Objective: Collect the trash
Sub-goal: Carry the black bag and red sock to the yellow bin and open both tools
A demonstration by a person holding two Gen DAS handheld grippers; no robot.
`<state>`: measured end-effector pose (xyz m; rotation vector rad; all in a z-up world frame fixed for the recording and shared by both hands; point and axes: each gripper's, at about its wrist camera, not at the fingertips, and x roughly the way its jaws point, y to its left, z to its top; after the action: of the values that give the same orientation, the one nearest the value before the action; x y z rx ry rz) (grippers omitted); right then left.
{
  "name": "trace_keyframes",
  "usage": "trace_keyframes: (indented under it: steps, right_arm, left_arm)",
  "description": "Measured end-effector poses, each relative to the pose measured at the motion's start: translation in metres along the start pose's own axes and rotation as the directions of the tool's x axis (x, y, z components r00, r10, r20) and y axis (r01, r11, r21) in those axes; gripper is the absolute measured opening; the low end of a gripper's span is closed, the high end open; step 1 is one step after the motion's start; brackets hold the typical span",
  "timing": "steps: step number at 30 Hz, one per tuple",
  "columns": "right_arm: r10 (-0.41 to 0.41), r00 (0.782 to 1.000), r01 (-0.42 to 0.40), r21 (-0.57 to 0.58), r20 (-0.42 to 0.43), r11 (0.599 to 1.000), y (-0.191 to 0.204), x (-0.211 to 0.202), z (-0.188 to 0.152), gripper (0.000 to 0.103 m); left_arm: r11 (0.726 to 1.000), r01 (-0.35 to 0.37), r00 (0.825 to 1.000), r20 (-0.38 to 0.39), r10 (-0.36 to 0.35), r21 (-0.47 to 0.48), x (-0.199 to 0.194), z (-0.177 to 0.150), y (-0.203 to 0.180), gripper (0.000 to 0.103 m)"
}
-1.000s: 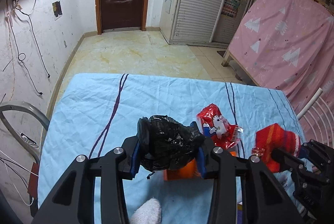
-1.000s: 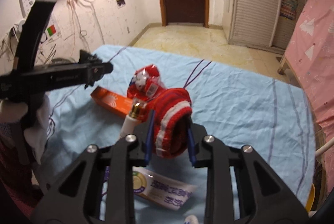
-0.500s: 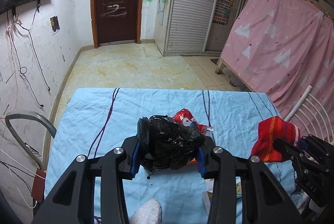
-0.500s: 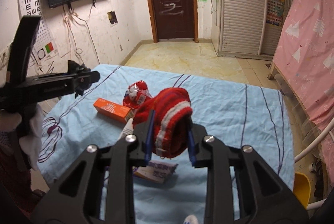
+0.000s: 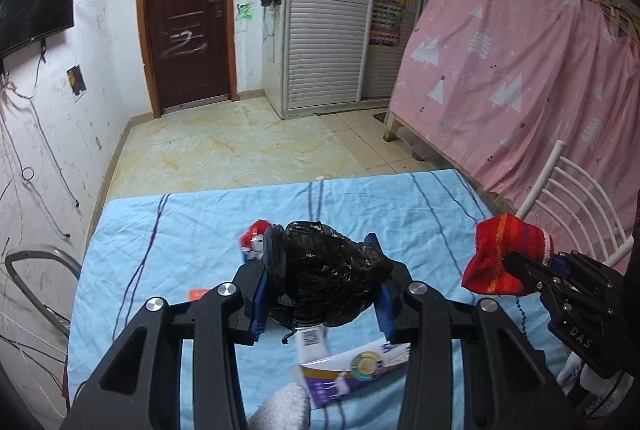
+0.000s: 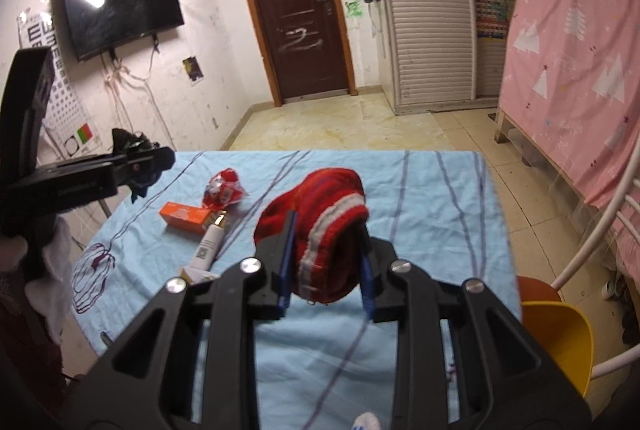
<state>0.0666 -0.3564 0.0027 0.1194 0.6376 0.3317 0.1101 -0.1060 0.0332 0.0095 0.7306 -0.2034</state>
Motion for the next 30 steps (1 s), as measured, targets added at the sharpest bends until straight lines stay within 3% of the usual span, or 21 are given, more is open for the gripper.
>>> trace_keyframes:
  steps: [20,24,30]
  right_arm:
    - [-0.113,0.991,0.097,0.186,0.078,0.978,-0.103,-0.059,-0.029,0.025]
    - [-0.151,0.985,0.127,0.232,0.086,0.964,-0.128,-0.069,-0.038,0.026]
    - [-0.212,0.975,0.186,0.291,0.06,0.938,-0.164,-0.075,-0.057,0.026]
  left_arm:
    - [0.98,0.083,0.996,-0.039,-0.077,0.182,0.014,-0.004,-0.134,0.033]
    - [0.97,0.127,0.992,-0.05,-0.119,0.208,0.018,-0.007,-0.156,0.033]
    - [0.93,0.229,0.973,-0.053,-0.224,0.287,0.017,-0.015,-0.196,0.033]
